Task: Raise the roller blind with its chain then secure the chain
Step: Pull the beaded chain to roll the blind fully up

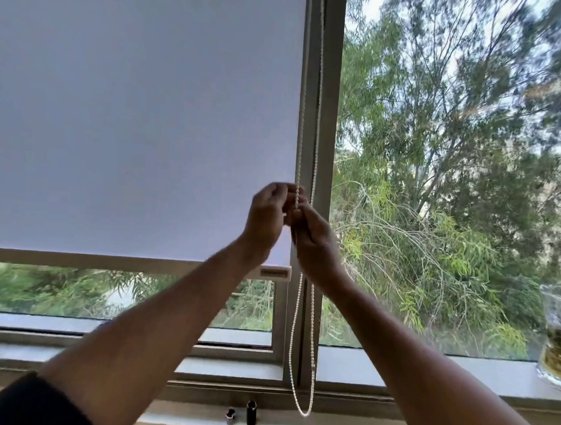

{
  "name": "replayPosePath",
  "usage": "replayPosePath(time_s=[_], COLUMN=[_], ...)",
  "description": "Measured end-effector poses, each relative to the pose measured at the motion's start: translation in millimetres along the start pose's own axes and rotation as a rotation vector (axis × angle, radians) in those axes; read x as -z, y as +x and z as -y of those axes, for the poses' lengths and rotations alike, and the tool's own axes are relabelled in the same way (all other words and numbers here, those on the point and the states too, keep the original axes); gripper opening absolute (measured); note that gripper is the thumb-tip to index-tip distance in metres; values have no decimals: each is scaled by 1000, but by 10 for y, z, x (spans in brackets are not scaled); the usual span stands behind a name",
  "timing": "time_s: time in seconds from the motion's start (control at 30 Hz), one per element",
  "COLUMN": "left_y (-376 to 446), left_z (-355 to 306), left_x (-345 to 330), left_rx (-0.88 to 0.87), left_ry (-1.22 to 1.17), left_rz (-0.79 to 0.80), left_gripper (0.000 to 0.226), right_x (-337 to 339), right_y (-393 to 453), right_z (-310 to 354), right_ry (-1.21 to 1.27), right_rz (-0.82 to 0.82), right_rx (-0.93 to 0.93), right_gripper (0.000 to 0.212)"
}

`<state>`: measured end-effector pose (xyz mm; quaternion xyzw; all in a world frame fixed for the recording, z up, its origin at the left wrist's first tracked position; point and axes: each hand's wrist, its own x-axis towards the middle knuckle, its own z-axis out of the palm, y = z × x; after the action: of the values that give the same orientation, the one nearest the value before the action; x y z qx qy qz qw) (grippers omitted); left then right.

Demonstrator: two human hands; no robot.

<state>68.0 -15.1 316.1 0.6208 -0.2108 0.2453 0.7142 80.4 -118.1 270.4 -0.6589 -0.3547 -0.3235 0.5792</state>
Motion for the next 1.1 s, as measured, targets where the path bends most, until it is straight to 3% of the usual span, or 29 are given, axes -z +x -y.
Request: replayPosePath(time_s=[0.17, 0.4, 0.57, 0.73, 0.9, 1.1], left_y=[268, 319, 263, 188, -78, -452], left_z=[-649, -866, -837, -804, -465, -7], left_x=[-105, -337, -392, -421, -358, -252], left_rx=[9, -26, -113, -143, -140, -27], left_ry=[-93, -65, -107, -42, -29, 42], left_rz=[93, 12, 67, 100, 142, 175], left_gripper=[45, 51, 53, 58, 49, 49], right_x=[-41, -13, 82, 285, 425, 330], right_y=[-182, -299, -187, 149, 570, 1010], right_z=[-192, -343, -284, -25, 474, 1116], right_ry=[-144, -233, -10, 111, 313, 604], right_rz=[50, 105, 138, 32, -68, 28], right_rx=[58, 85, -87, -233, -213, -263], right_gripper=[29, 27, 30, 32, 36, 28])
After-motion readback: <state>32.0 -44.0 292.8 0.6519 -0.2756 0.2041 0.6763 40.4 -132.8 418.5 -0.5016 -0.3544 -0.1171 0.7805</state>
